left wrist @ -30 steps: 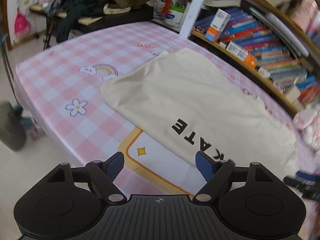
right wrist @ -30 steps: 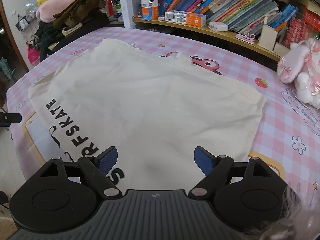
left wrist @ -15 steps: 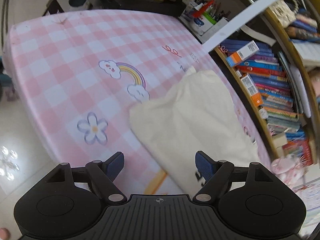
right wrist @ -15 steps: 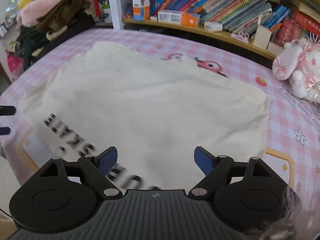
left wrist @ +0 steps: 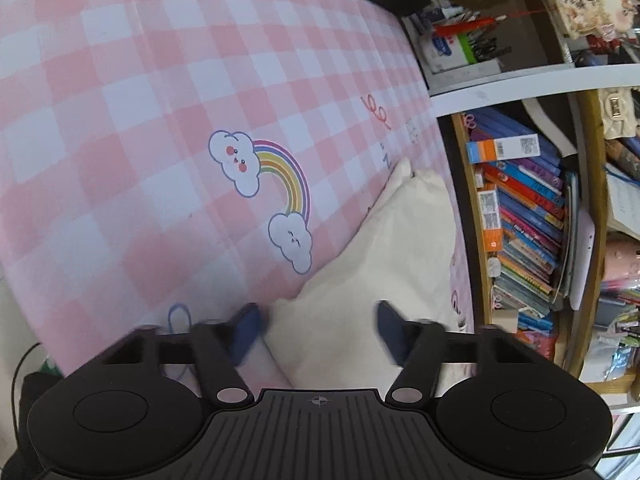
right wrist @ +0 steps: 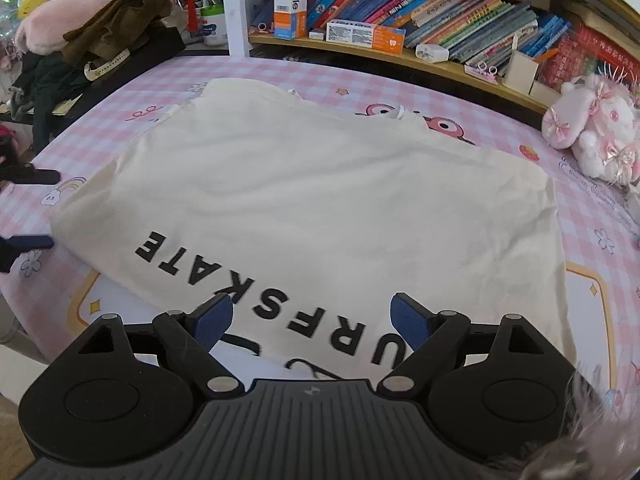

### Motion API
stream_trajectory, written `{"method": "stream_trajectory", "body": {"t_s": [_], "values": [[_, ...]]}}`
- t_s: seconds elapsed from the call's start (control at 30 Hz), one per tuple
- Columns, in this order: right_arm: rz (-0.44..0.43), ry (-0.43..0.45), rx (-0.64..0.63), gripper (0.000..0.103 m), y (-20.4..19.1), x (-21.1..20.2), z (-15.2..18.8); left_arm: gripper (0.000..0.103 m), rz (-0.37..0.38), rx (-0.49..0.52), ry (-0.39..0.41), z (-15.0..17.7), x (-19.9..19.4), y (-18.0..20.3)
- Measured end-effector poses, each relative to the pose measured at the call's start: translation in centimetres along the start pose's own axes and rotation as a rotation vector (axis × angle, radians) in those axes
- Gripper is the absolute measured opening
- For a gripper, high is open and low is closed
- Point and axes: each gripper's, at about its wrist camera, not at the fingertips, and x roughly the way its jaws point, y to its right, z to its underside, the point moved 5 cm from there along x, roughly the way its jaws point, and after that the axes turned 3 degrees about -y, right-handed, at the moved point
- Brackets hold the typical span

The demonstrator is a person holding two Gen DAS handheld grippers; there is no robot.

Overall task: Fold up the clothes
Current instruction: 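Grasp the folded shirt corner with the left gripper and lift it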

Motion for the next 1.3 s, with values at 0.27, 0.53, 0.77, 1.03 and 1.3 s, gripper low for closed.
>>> {"method": "stream_trajectory", "body": {"t_s": [0.27,0.53,0.77,1.03,1.3], "values": [[-0.149,0.051,-0.199,0.083,-6.1,-0.2,-2.5,0.008,0.031,0.078,-0.045,-0.3,0.4,0.7],[-0.329,0.1,-0.514,0.064,-15.6,1.5,-5.8,0.007,0.155,0.199,-0.062,0.9,-0.9,3.7],[-0.311,0.071,-0.591,0.013,-19.3,4.0,-7.0,0.016,0.138,0.182,-0.066,0.6,-0.7,2.9],[-0.311,0.079,-0.494,0.004,-17.5,3.3,-8.2,0.083,0.19,0.122,-0.139,-0.2,1.1,1.2],[-0.342,0.037,-0.432,0.012,-16.8,2.7,-8.2,0.085,0.36,-0.008,-0.225,-0.4,4.4,1.4]]}}
